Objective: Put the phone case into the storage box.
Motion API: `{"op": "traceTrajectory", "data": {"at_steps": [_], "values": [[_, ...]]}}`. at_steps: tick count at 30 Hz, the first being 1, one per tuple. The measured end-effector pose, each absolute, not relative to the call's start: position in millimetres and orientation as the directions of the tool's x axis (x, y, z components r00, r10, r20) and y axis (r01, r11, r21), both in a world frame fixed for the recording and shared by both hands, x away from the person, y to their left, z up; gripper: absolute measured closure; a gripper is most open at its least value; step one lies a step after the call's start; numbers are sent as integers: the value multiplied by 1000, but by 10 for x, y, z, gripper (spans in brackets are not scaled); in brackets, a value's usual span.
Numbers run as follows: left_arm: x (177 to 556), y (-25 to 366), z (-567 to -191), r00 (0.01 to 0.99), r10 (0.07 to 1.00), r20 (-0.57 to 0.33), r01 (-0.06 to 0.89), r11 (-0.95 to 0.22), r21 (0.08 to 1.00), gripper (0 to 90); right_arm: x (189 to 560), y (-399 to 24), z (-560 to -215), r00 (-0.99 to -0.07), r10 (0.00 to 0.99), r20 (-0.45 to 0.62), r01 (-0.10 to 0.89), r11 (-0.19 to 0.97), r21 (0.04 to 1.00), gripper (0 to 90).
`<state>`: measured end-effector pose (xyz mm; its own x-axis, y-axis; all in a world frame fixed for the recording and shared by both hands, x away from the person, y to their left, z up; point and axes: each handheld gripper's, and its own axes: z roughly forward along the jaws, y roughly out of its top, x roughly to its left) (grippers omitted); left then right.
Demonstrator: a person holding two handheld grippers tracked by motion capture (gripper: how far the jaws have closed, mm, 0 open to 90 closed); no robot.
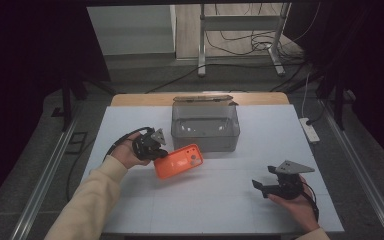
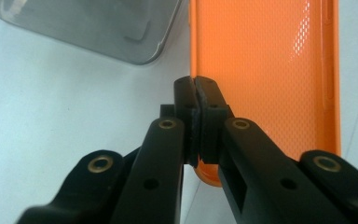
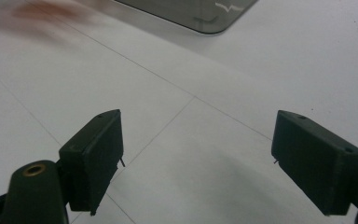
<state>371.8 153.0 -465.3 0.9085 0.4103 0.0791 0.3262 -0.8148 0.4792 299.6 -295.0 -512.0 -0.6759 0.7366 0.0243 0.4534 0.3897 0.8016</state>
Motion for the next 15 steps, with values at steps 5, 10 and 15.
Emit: {"op": "traceTrajectory", "data": {"at_steps": [5,10,15], "values": [[3667,1537,-4613,909,409,82,317,-806,499,885,2995,-2953,-5115,-674,738,21,455,392,800,171],[3617,1542,-4583,913,401,80,303,-795,526,885,2993,-2953,-5115,-675,737,22,454,392,800,171],[3566,1535,-4552,914,396,85,292,-789,540,885,2995,-2955,-5115,-674,738,20,455,393,799,171]]}}
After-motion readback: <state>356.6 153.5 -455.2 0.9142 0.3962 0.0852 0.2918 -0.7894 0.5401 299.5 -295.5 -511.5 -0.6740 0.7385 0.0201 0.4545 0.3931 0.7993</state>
